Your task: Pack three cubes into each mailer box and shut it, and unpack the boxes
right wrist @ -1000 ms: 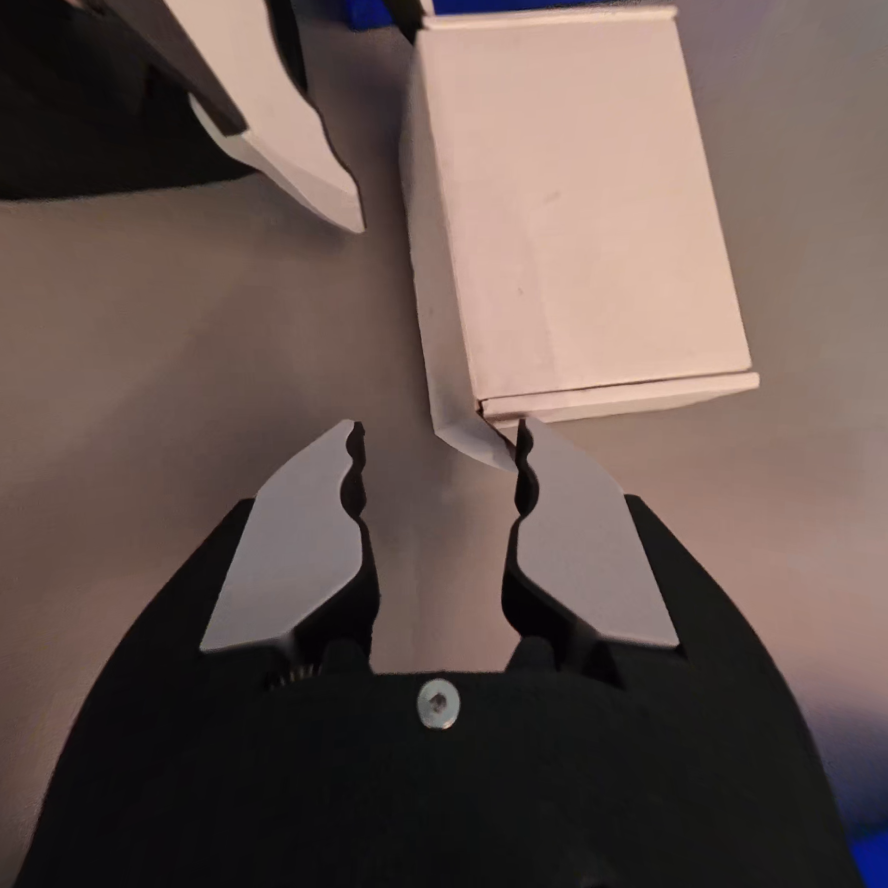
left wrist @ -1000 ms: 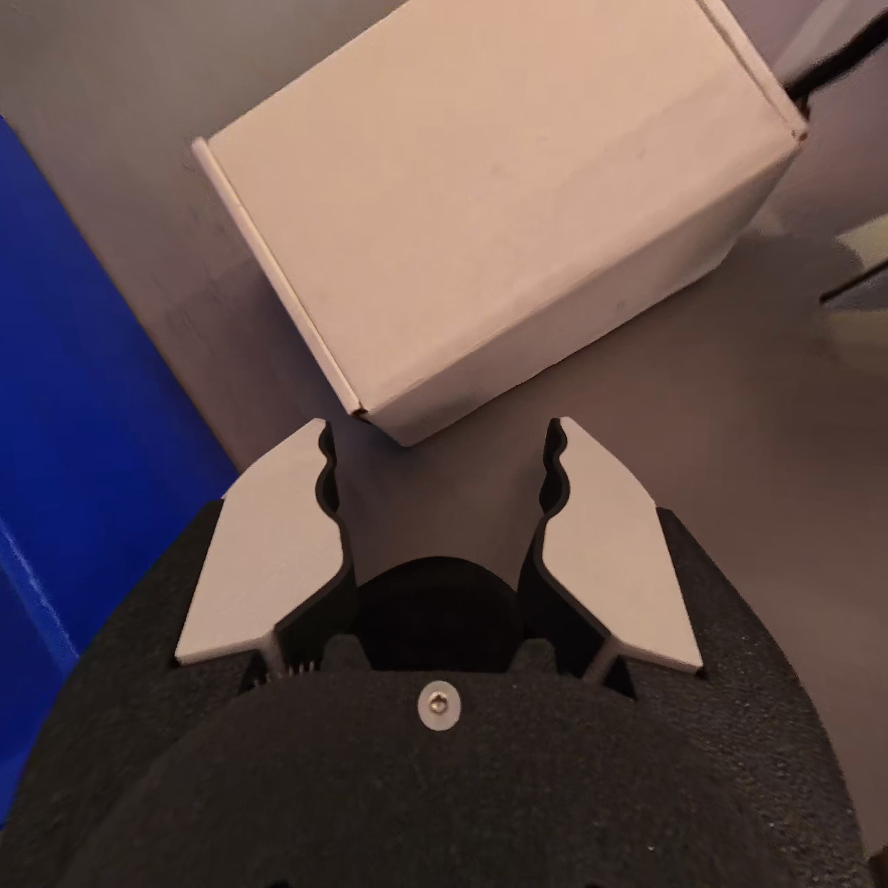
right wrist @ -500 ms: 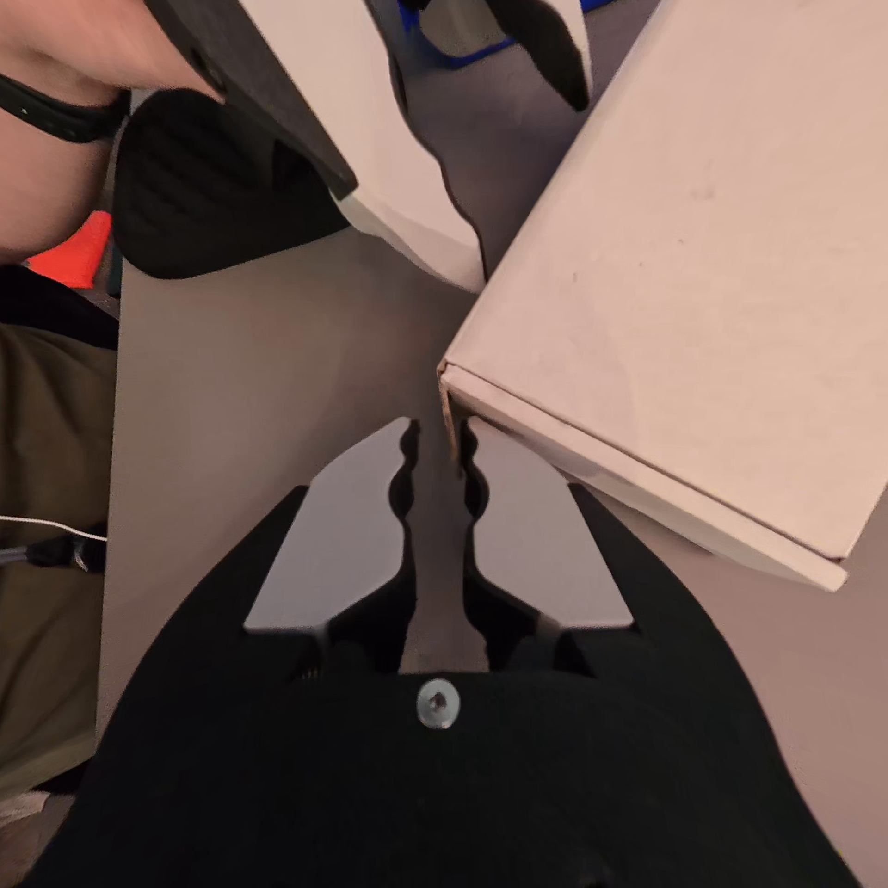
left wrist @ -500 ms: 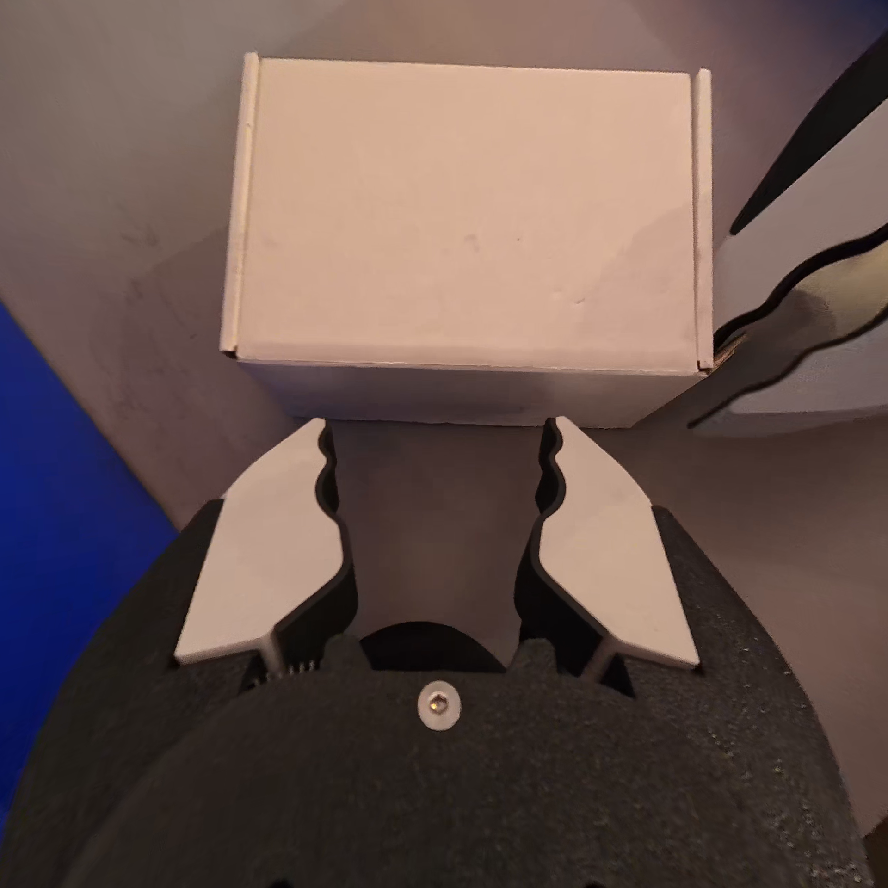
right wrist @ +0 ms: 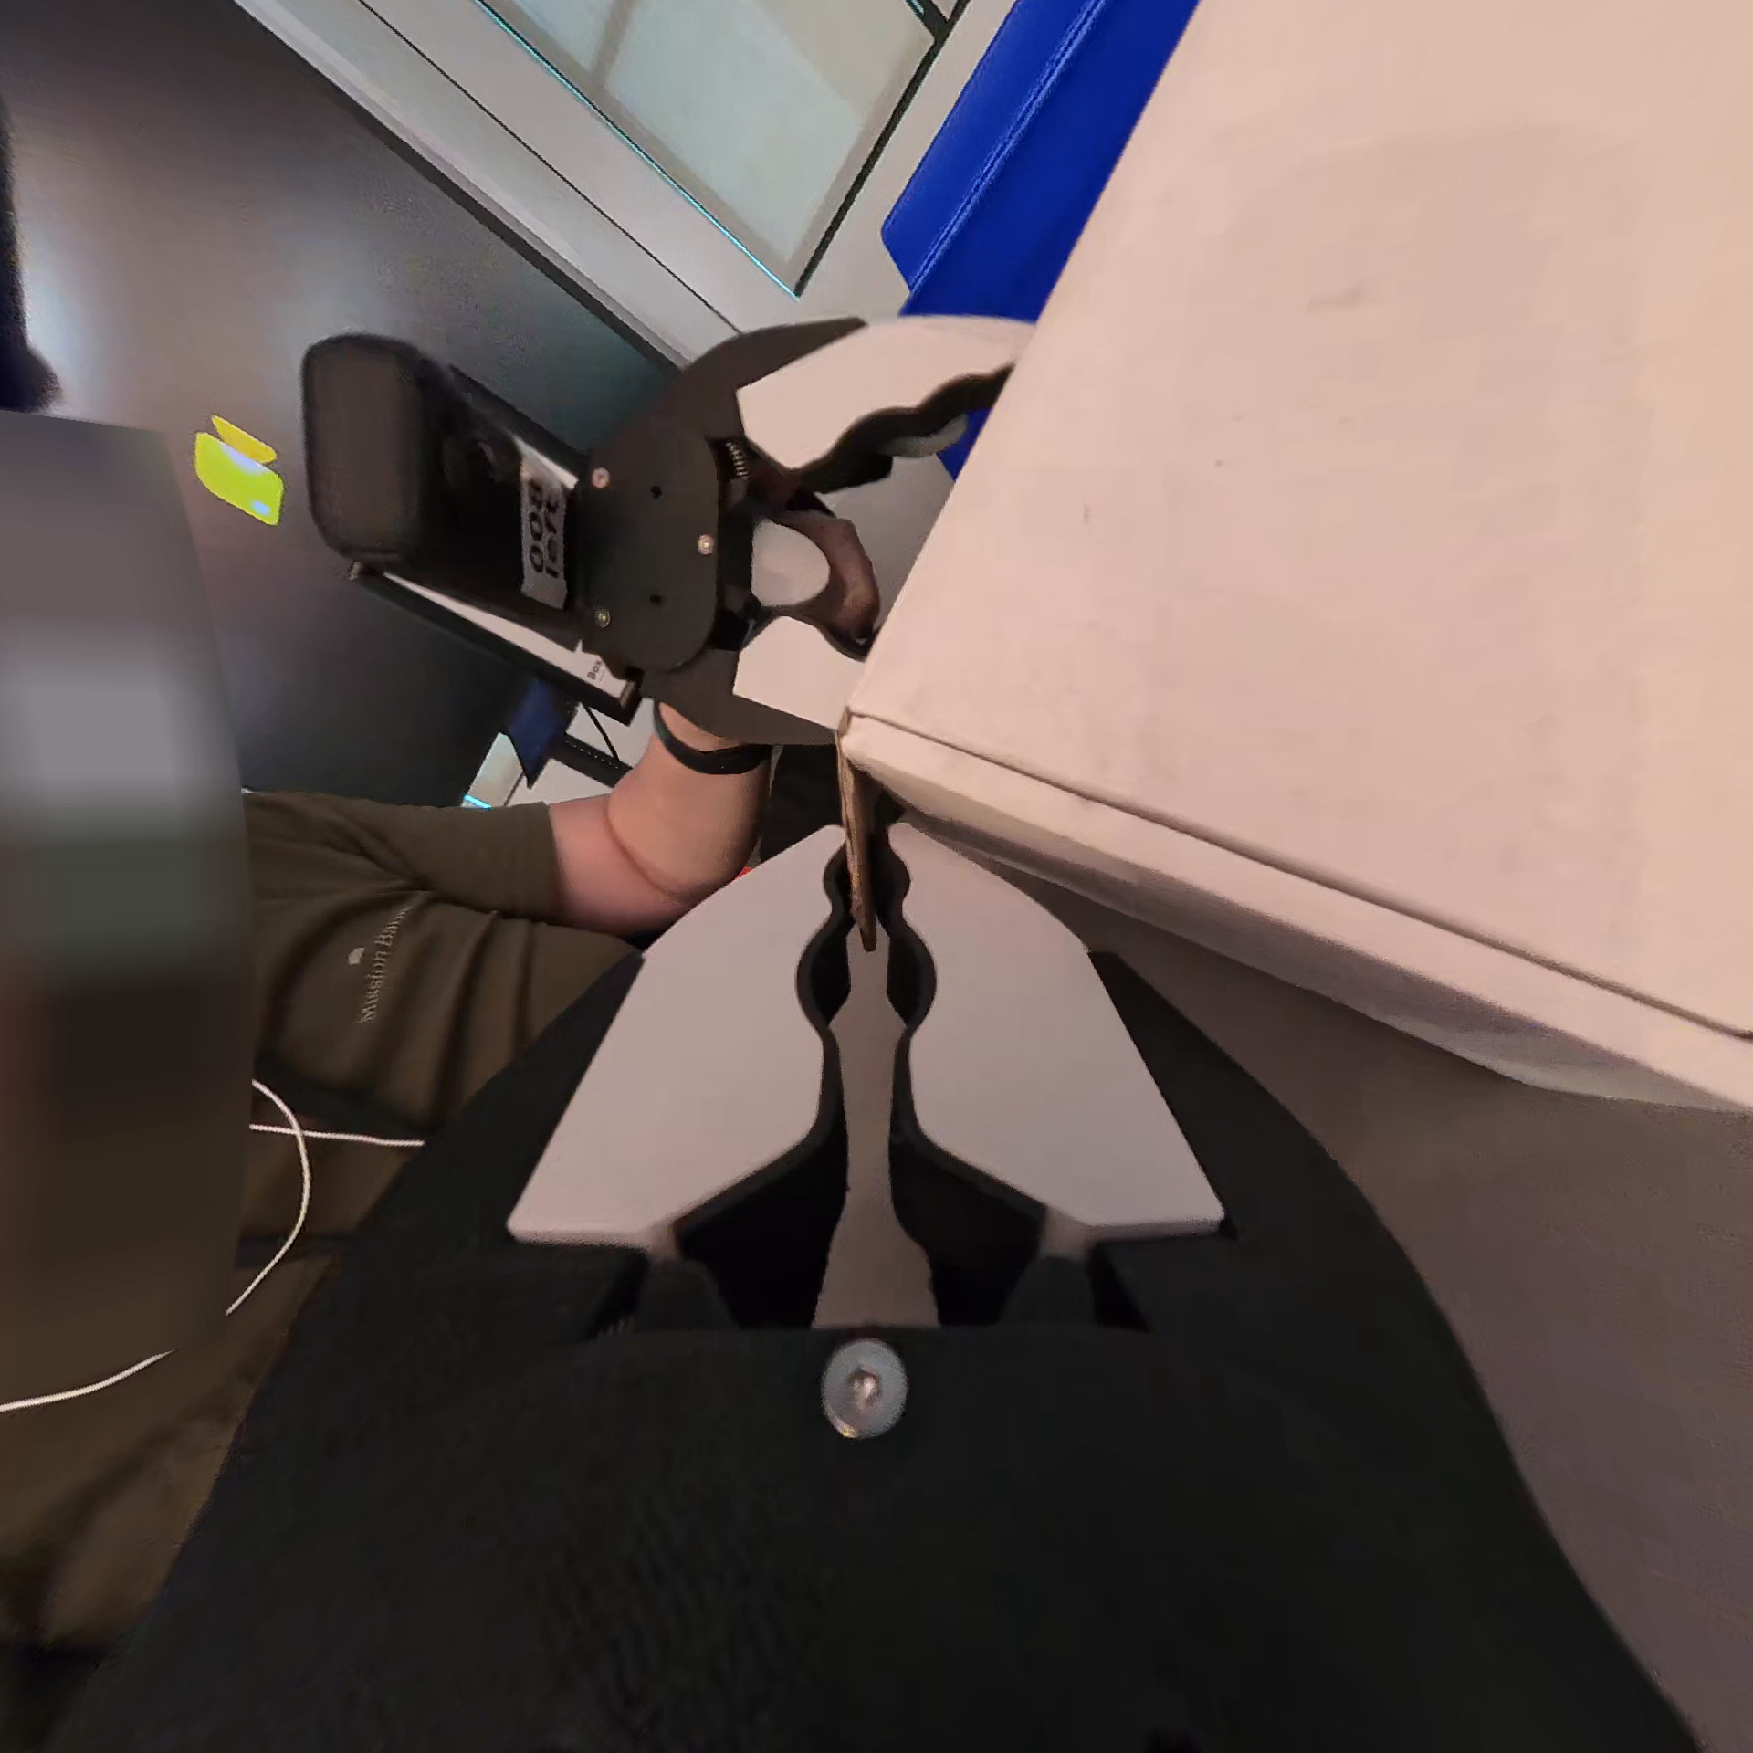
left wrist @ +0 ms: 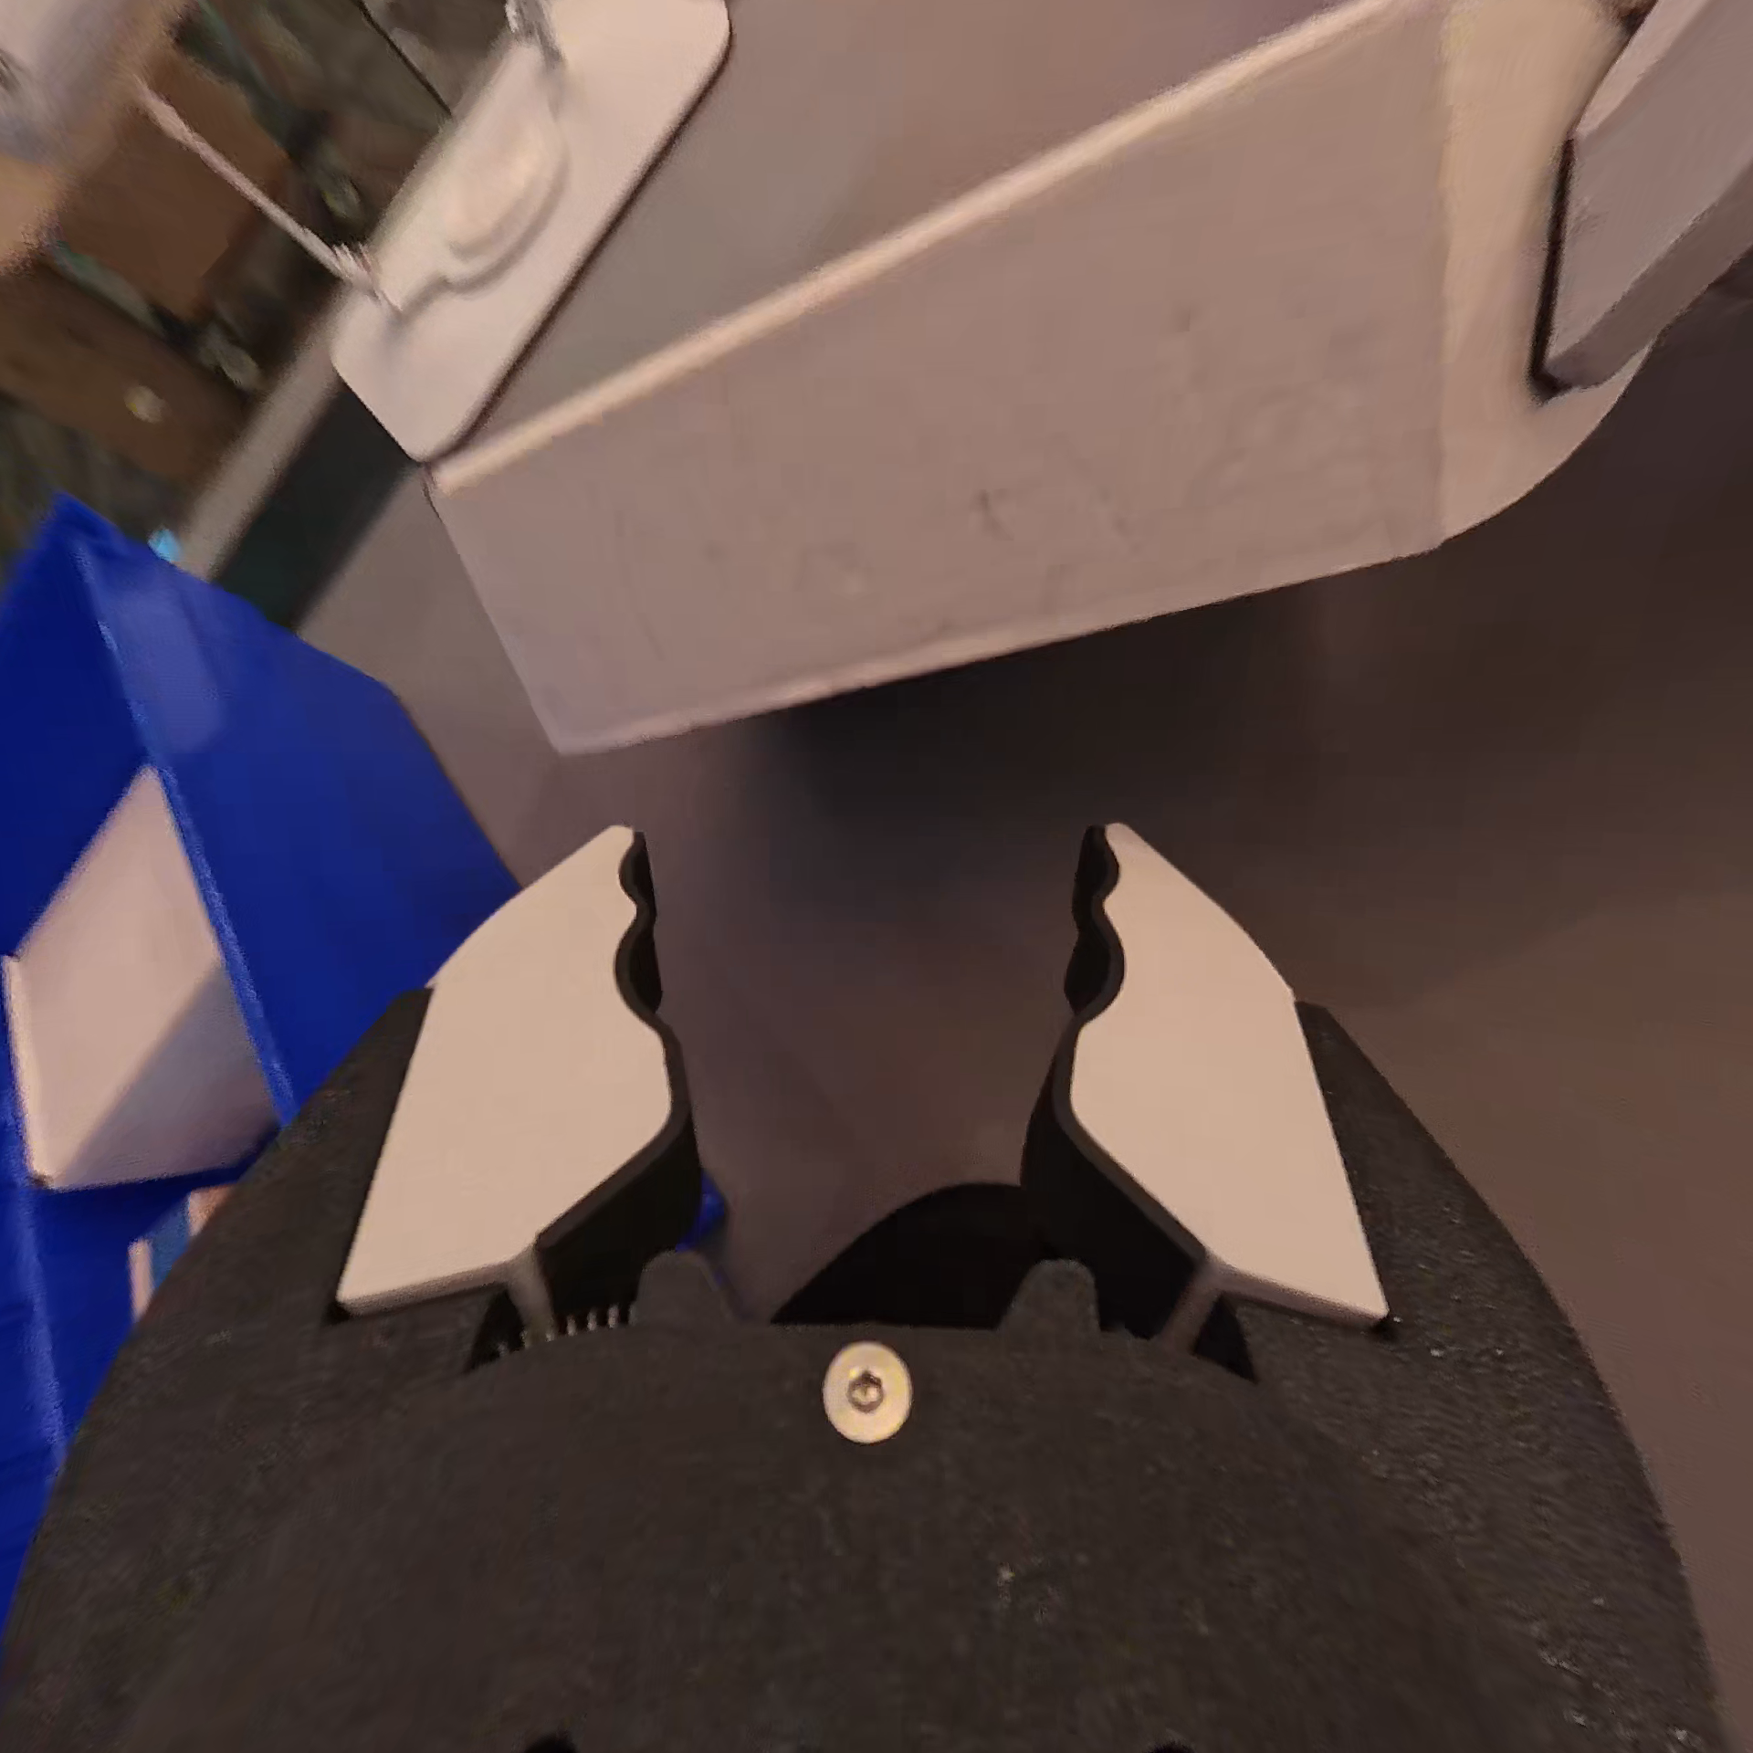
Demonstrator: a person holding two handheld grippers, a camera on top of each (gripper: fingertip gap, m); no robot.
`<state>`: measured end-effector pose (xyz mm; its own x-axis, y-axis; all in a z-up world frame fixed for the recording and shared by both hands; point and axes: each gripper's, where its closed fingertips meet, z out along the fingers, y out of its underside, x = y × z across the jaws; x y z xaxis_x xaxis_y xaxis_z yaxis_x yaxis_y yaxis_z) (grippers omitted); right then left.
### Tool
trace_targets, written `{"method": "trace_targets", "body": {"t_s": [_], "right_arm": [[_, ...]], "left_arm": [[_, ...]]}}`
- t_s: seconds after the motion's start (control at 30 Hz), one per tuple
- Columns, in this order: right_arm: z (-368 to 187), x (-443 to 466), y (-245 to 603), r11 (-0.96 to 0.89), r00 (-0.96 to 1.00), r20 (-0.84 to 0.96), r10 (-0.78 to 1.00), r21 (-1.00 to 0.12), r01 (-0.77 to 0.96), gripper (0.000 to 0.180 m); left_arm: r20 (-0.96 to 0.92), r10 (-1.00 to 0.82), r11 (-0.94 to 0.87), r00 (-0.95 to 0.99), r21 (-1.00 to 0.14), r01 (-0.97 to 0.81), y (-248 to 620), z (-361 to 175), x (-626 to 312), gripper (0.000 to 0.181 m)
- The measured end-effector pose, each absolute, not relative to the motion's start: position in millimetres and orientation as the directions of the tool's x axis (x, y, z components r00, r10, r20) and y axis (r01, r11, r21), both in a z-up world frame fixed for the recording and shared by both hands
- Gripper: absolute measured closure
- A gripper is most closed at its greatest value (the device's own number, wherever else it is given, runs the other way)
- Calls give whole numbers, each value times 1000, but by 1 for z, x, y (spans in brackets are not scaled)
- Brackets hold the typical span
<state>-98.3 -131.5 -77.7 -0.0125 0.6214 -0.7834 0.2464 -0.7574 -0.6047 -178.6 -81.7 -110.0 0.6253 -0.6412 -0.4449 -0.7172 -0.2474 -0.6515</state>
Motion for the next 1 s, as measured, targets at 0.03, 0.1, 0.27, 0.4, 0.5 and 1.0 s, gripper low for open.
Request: {"method": "trace_targets", "body": {"t_s": [0.03,0.1,0.27,0.4,0.5,1.0], "right_arm": [[-79,-98,-132,-757,-7,-783,622,-603,253,176],[-81,-98,-134,-744,9,-772,635,-609,275,176],[-87,-99,-139,-750,24,-784,621,-584,310,175],[-95,-101,-144,-757,34,-801,598,-551,352,173],[-96,-102,-146,-764,31,-813,582,-533,363,173],[-107,-97,-152,-774,60,-824,564,-502,385,168]], "left_arm": [[-480,-631,-202,610,-657,-726,-80,-104,-175,96],[-573,-592,-100,567,-645,-757,-77,-91,-169,94],[-710,-581,115,399,-556,-823,-82,-84,-148,95],[-809,-538,259,238,-427,-866,-81,-86,-136,83],[-839,-535,325,97,-311,-893,-81,-99,-127,82],[-813,-574,369,-96,-153,-917,-90,-115,-125,109]]}}
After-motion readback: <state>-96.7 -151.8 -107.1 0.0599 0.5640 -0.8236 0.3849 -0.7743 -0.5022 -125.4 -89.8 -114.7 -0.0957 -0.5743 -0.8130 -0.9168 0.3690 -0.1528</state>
